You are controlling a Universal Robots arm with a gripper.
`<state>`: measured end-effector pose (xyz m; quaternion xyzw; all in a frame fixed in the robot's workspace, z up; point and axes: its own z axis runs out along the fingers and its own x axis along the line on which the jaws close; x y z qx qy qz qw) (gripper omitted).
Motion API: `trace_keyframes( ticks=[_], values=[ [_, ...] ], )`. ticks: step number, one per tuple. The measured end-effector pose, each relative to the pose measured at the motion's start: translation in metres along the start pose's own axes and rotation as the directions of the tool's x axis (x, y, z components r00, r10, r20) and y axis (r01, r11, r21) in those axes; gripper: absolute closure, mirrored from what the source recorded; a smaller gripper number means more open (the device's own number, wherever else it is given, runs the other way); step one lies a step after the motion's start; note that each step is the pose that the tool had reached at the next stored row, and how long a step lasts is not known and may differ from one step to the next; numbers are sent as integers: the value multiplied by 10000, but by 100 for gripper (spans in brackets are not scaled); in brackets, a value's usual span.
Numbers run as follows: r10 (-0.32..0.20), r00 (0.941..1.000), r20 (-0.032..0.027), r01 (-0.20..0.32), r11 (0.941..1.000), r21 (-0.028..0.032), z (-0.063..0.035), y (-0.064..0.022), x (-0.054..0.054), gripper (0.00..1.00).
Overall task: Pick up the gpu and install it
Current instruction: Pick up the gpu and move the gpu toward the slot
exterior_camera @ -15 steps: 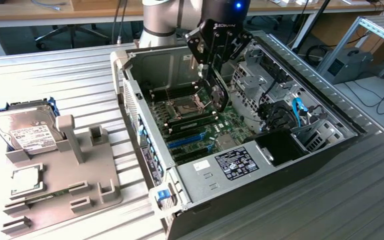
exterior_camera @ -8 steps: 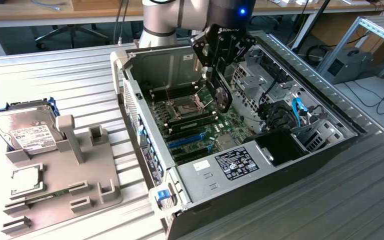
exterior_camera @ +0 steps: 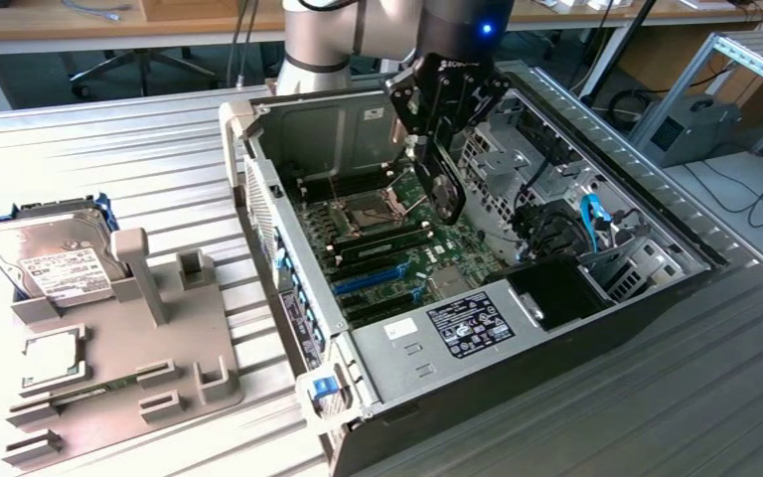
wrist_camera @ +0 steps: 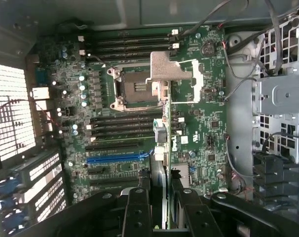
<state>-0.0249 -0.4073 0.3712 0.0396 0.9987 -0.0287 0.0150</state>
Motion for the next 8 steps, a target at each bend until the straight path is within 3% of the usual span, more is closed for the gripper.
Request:
trace_keyframes(
  ticks=[8],
  values=[
    [1, 10000, 0, -1, 10000, 0, 47, 28, -109, 74]
  ],
)
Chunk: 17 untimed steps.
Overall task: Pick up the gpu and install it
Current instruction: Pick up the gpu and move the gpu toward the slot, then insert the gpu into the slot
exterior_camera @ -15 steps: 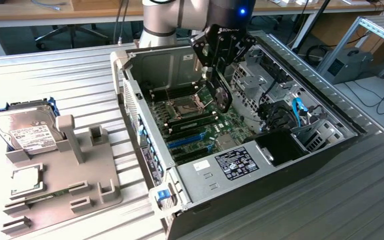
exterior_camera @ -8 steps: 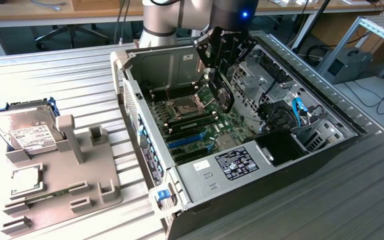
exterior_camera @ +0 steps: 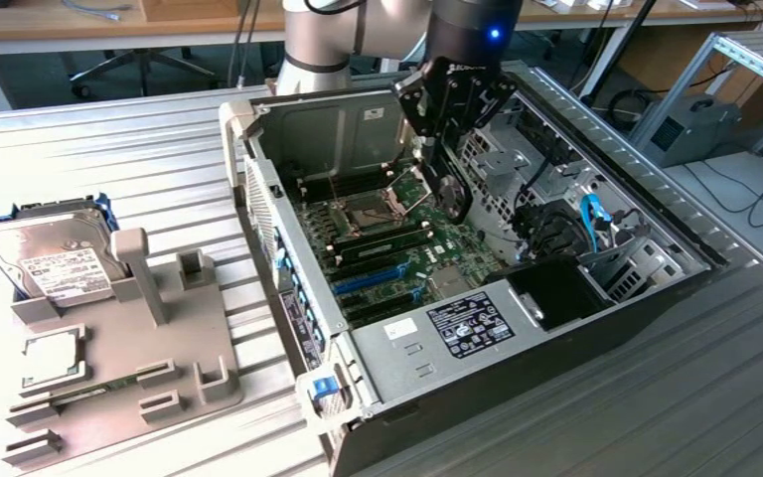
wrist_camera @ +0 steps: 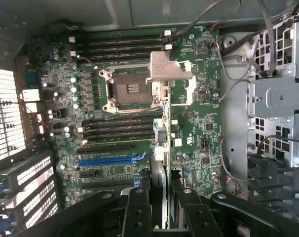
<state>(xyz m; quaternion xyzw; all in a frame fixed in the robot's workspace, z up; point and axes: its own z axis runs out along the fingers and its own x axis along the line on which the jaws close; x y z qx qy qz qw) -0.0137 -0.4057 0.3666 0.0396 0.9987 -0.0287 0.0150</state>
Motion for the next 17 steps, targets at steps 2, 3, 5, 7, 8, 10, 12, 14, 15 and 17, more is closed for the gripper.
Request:
trace_keyframes(
  ticks=[2, 3, 5, 7, 8, 10, 12, 14, 15, 17],
  values=[
    [-1, 10000, -1, 1, 10000, 2, 0, 1, -8, 74],
    [0, 10000, 0, 0, 10000, 1, 1, 2, -8, 74],
    [-1, 10000, 0, 1, 10000, 0, 1, 2, -9, 74],
    [-1, 10000, 0, 1, 10000, 0, 1, 2, -9, 74],
    [-1, 10000, 0, 1, 10000, 0, 1, 2, -9, 74],
    [-1, 10000, -1, 1, 10000, 0, 1, 2, -9, 74],
    [-1, 10000, 0, 1, 10000, 0, 1, 2, -9, 74],
    [-2, 10000, 0, 2, 10000, 0, 1, 2, -9, 74],
    [-17, 10000, 1, 17, 10000, 0, 1, 2, -9, 74],
    [-97, 10000, 5, 97, 10000, -3, 1, 2, -9, 74]
  ],
)
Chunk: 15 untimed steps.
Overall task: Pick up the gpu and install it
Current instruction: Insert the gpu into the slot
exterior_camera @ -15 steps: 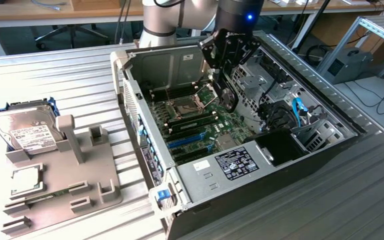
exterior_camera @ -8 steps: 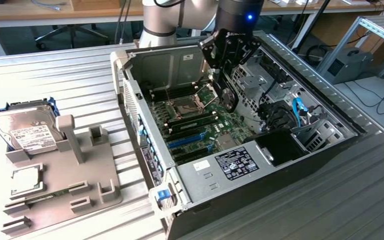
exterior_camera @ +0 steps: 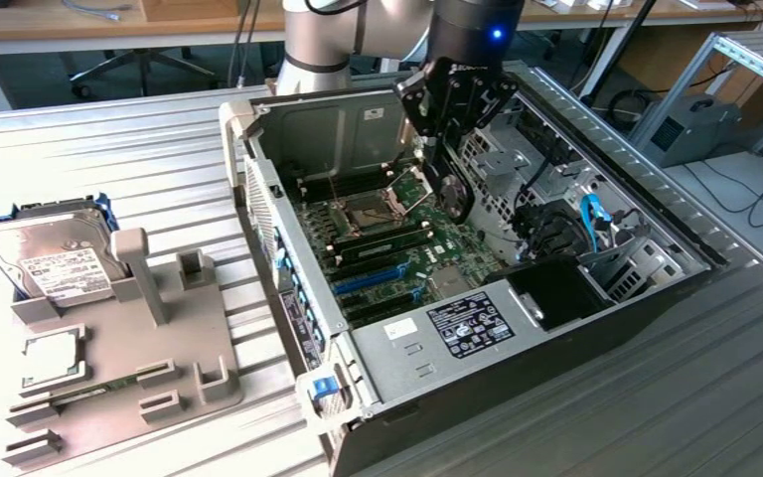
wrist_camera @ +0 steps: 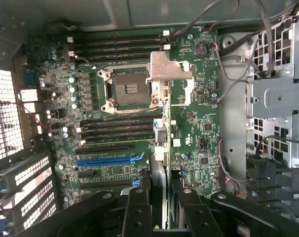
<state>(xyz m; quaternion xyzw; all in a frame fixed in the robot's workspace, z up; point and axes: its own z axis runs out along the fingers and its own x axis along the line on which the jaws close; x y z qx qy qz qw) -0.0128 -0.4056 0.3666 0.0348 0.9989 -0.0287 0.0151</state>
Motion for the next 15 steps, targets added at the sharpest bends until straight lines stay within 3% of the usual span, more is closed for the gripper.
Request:
trace_keyframes(
  ticks=[7, 10, 15],
  values=[
    [-890, 9960, 51, 890, 9960, -26, 0, 0, -4, 74],
    [-1252, 9921, 73, 1252, 9921, -37, 1, 1, -7, 74],
    [-1961, 9805, 116, 1961, 9806, -52, 3, 3, -39, 74]
  ],
)
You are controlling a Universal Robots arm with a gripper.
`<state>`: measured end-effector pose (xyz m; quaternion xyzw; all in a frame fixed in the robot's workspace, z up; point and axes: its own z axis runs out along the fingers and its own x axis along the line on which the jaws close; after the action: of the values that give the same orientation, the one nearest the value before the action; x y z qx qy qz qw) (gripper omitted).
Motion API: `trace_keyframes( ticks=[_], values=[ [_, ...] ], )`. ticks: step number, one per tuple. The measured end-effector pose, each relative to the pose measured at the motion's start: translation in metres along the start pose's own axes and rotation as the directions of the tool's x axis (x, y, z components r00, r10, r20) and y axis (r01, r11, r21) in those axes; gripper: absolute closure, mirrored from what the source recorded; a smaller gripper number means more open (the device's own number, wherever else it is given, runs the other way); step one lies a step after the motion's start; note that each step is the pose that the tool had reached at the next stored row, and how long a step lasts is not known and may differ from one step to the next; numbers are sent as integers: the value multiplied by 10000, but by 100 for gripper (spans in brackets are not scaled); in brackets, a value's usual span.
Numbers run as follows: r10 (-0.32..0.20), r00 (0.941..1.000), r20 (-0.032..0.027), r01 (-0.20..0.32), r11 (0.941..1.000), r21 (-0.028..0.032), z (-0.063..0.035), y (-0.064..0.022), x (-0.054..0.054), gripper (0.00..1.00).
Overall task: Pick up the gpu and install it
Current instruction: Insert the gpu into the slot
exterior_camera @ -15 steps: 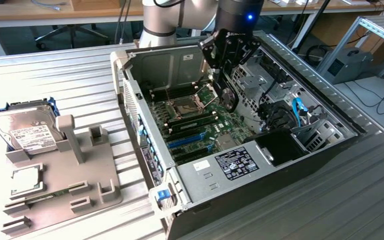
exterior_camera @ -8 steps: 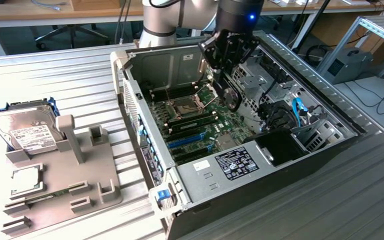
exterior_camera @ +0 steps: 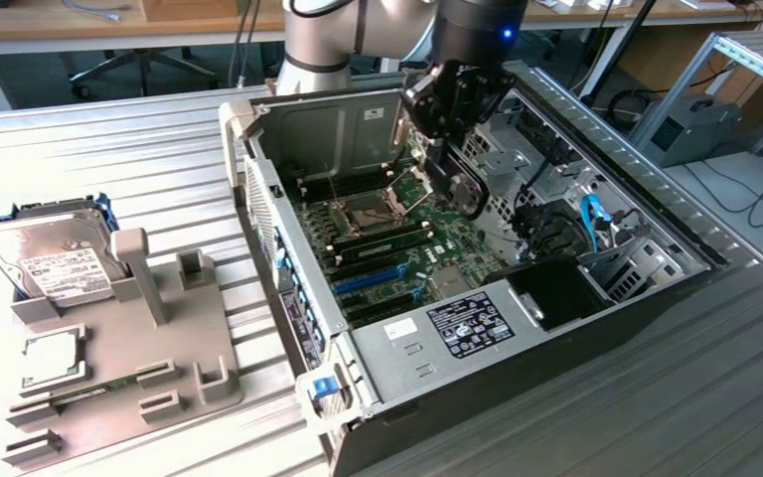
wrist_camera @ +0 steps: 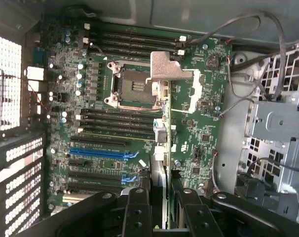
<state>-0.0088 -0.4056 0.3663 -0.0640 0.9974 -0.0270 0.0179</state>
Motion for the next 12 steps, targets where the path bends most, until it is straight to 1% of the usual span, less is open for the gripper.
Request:
trace_keyframes(
  ticks=[2, 7, 12],
  values=[
    [-247, 9997, 13, 247, 9997, -7, 2, -3, -21, 74],
    [-676, 9977, 37, 676, 9977, -21, 7, -7, -57, 74],
    [-1006, 9949, 57, 1007, 9949, -30, 9, -9, -72, 74]
  ],
)
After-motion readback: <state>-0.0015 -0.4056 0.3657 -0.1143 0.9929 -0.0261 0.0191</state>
